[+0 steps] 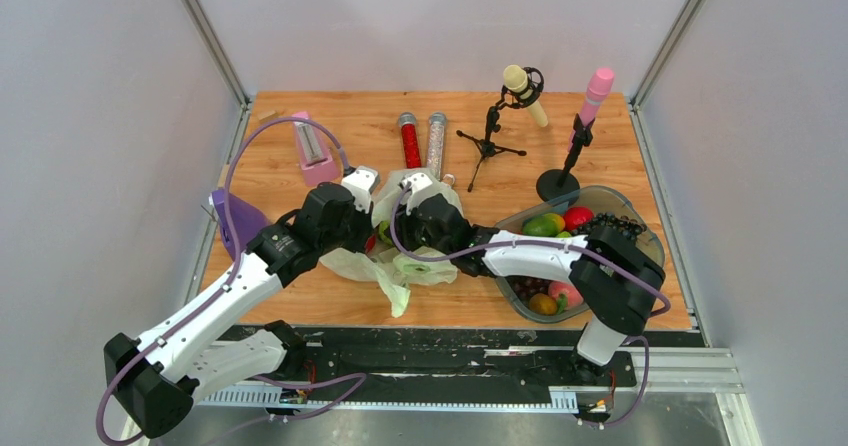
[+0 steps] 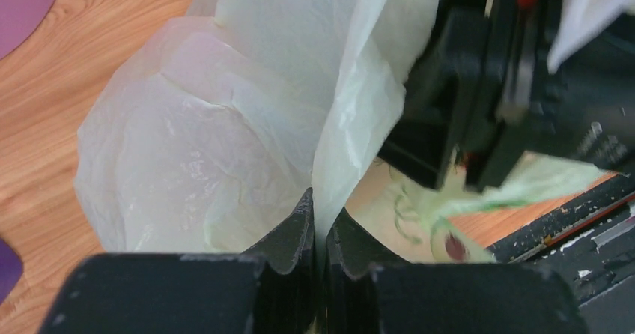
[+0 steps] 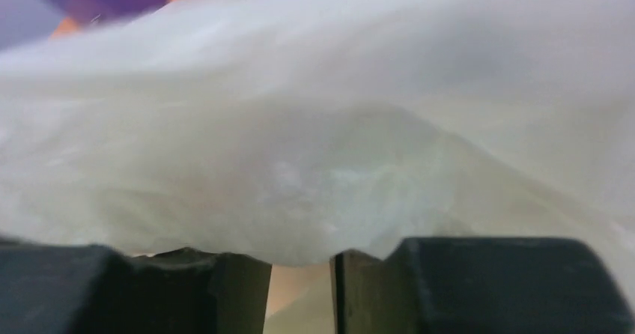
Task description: Untie the knot of the plastic bag and take out the fruit
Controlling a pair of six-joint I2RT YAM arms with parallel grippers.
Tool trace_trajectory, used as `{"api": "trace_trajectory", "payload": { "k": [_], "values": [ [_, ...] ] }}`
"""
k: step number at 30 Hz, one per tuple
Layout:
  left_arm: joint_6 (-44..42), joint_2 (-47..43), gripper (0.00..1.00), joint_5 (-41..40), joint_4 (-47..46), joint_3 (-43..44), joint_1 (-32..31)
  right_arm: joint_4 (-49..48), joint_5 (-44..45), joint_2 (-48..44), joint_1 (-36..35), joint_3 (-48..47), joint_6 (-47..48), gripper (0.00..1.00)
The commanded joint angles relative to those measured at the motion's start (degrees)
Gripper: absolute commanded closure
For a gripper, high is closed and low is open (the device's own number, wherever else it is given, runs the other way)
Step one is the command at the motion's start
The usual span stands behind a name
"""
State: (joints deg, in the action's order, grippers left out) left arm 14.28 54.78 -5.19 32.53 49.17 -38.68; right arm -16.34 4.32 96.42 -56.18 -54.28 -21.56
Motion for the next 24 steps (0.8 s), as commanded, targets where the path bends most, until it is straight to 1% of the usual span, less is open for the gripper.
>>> {"api": "trace_trajectory", "payload": {
  "k": [1, 3, 5, 7, 9, 10, 12, 13, 16, 20, 24],
  "values": [
    [1.29, -0.84, 0.89, 0.93, -2.08, -0.45, -0.26, 6.62, 15.40, 2.63, 2.97, -5.43, -2.83, 0.66],
    [1.38, -0.78, 0.89, 1.04, -2.26, -0.52, -0.26, 7.47, 15.52, 3.57, 4.46, -6.32, -3.20, 0.63],
    [1.44, -0.61, 0.89, 1.06, -2.35, -0.56, -0.26, 7.50, 14.26, 3.94, 5.42, -6.40, -2.76, 0.57],
    [1.43, -0.56, 0.89, 0.95, -2.24, -0.53, -0.30, 7.10, 13.22, 3.60, 5.66, -5.93, -1.67, 0.45],
    [1.40, -0.51, 0.86, 0.48, -2.22, -0.63, -0.27, 5.76, 13.02, 2.67, 5.65, -4.45, -0.72, 0.33],
    [1.50, -0.49, 0.81, 0.28, -2.17, -0.71, -0.26, 4.55, 12.08, 2.02, 5.64, -3.23, 0.17, 0.28],
    [1.61, -0.28, 0.79, -0.28, -2.06, -0.74, -0.26, 1.41, 9.13, 0.65, 5.65, -0.99, 1.85, 0.22],
    [1.70, -0.11, 0.78, -0.68, -2.05, -0.78, -0.26, 0.05, 7.05, 0.15, 5.69, -0.06, 2.73, 0.20],
    [2.26, 0.24, 0.70, -1.58, -1.96, -0.90, -0.26, -2.79, 1.45, -0.63, 5.89, 1.36, 3.89, 0.17],
    [3.08, 0.33, 0.65, -2.68, -1.99, -1.21, -0.26, -4.62, -5.78, 1.13, 6.09, 0.24, 3.54, 0.14],
    [3.79, 0.09, 0.64, -2.27, -2.35, -1.50, -0.26, -5.24, -6.90, 4.35, 6.17, -2.17, 1.99, 0.12]
  ]
}}
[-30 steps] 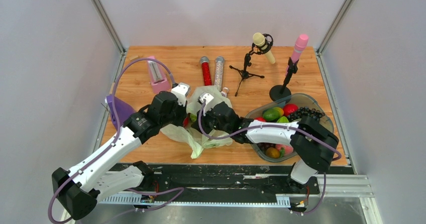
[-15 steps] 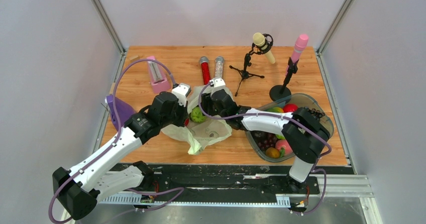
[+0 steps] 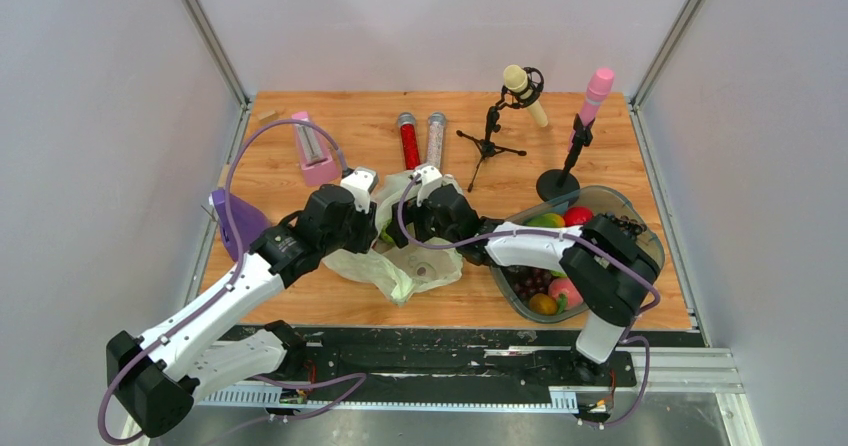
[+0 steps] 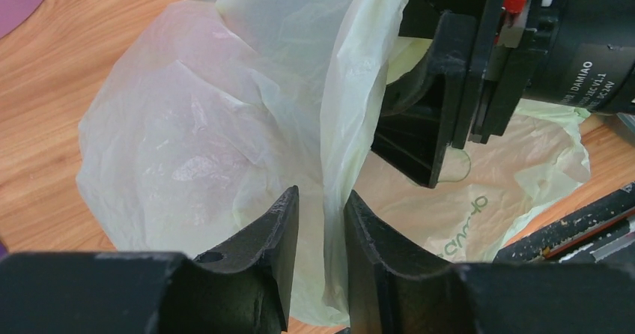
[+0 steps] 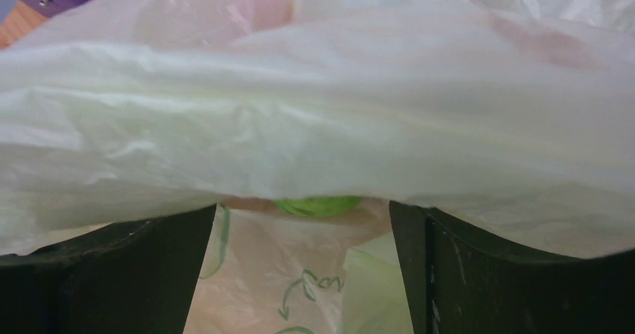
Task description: Untie the knot of the plastic bag and take out the fruit
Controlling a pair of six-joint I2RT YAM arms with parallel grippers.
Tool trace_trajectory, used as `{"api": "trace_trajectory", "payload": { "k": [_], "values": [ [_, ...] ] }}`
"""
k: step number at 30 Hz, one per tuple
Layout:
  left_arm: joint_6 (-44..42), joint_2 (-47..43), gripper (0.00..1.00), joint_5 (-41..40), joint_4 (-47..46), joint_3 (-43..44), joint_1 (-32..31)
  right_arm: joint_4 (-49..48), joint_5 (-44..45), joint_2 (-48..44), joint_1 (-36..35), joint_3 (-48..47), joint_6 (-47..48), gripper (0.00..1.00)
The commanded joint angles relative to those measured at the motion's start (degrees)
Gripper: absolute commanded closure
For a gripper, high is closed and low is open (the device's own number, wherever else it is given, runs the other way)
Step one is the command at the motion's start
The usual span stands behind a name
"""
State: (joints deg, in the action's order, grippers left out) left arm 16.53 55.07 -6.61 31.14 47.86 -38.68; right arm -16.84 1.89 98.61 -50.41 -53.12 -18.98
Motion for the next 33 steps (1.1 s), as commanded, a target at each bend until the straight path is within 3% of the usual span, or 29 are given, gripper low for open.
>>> {"api": "trace_trajectory", "payload": {
  "k": [1, 19, 29, 33],
  "values": [
    [1.78, -0.22, 0.63, -0.77, -0.97, -0.26, -0.26, -5.07, -4.52, 3.06, 0.38, -3.76, -0.95, 0.11],
    [2.58, 0.92, 0.54, -1.17, -1.78, -0.46, -0.26, -2.62, 2.75, 16.67, 0.45, -13.84, -2.60, 0.01],
    [2.70, 0.35, 0.53, -2.18, -1.57, -0.75, -0.26, -3.87, 0.99, 12.27, 0.49, -9.20, -1.19, 0.39],
    [2.87, 0.10, 0.54, -2.77, -1.51, -0.90, -0.26, -3.59, -0.73, 6.51, 0.47, -5.10, -1.19, 0.44]
  ]
}}
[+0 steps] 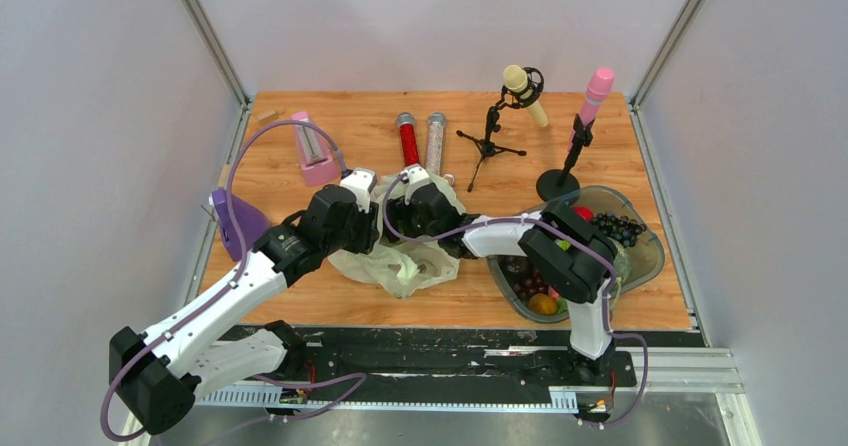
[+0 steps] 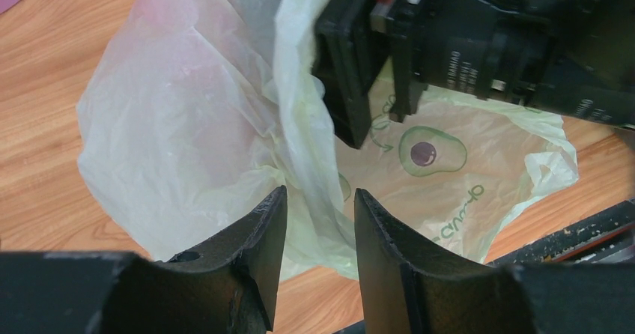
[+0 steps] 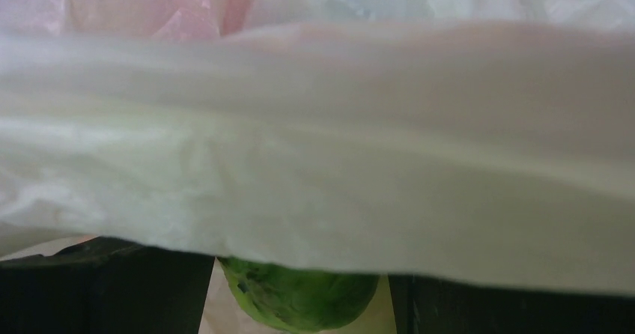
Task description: Untie the knot of the plastic bag and take out the fruit
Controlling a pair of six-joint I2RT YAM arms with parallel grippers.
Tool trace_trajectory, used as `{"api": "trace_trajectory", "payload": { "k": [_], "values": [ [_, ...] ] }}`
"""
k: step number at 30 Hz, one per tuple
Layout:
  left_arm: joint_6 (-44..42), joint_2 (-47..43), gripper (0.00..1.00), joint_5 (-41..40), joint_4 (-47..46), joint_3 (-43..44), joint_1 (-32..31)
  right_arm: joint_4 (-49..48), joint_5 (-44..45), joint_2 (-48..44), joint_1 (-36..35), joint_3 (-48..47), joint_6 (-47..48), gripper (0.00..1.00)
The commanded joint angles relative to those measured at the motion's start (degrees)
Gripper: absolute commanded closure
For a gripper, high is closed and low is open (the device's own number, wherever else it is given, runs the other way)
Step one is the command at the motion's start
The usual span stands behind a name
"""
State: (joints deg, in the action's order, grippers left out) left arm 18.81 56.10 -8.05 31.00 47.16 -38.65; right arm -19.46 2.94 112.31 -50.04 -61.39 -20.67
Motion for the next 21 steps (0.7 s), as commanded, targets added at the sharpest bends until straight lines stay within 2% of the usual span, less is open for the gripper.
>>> {"api": "trace_trajectory", "payload": {
  "k": [1, 12, 21],
  "values": [
    [0.63, -0.96, 0.53, -1.47, -1.32, -0.28, -0.28, -0.70, -1.95, -9.04, 0.12, 4.25, 0.46, 0.44],
    [1.38, -0.79, 0.53, -2.42, -2.03, -0.31, -0.28, 7.17, -18.81, -27.70, 0.10, 11.36, 1.58, 0.46],
    [1.53, -0.90, 0.54, -2.20, -2.09, -0.18, -0.28, 12.50, -20.73, -38.16, 0.12, 13.29, 0.13, 0.46]
  ]
}}
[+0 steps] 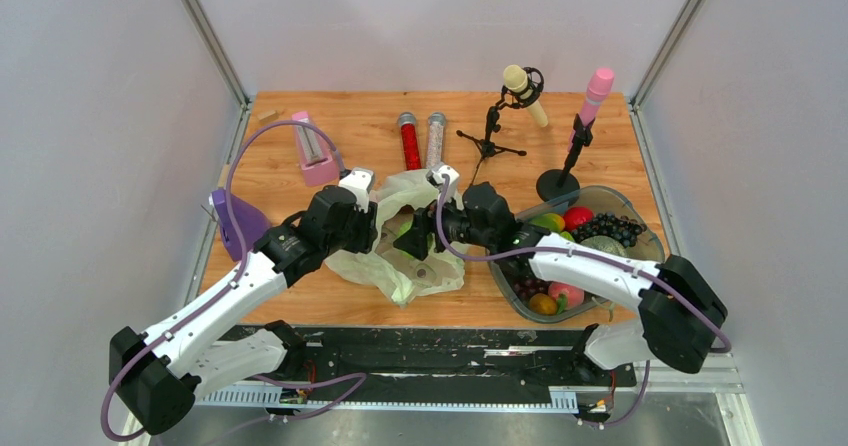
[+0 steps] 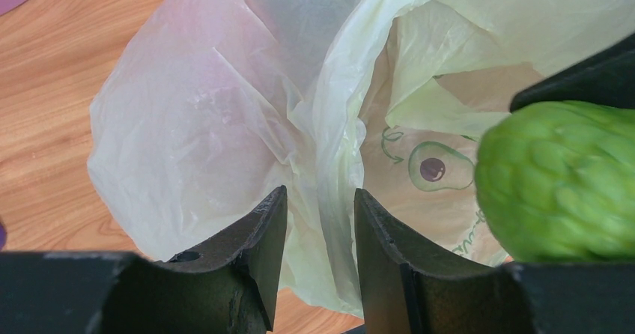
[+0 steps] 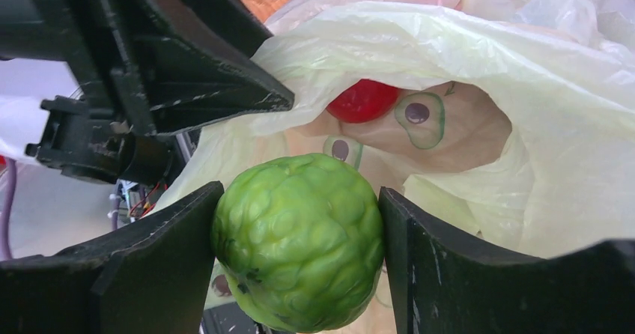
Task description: Untie the knot of the plastic bag and take out the fruit
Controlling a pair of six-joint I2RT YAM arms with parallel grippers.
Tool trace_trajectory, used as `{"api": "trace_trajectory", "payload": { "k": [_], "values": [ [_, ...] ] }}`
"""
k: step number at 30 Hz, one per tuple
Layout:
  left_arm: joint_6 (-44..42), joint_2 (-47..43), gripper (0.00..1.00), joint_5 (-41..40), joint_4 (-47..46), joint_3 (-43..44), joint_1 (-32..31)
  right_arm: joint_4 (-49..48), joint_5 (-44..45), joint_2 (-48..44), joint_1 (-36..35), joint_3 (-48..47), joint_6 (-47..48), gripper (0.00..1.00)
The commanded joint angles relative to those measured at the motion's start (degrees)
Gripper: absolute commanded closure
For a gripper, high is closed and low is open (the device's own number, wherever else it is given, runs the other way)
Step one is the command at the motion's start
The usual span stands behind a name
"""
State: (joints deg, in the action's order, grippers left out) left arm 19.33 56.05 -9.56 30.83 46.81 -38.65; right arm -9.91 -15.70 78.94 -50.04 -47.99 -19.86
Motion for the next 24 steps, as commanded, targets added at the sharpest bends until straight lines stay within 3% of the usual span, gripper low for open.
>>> {"api": "trace_trajectory", "payload": {
  "k": [1, 11, 18, 24],
  "values": [
    [1.05, -0.81, 0.54, -0.62, -1.91, 0.25, -0.28, 3.71, -1.56, -5.98, 0.11, -0.09, -0.89, 0.46],
    [0.88, -0.27, 0.54, 0.09, -2.15, 0.70, -0.28, 20.71, 11.66, -21.14, 2.75, 3.95, -5.57, 0.49],
    [0.97, 0.07, 0.54, 0.96, -2.39, 0.91, -0.28, 32.07, 24.80, -37.11, 13.34, 10.45, -10.90, 0.54],
    [1.12, 0.11, 0.54, 1.37, -2.35, 0.87, -0.28, 37.41, 26.78, -38.22, 21.38, 11.28, -13.19, 0.55]
  ]
}}
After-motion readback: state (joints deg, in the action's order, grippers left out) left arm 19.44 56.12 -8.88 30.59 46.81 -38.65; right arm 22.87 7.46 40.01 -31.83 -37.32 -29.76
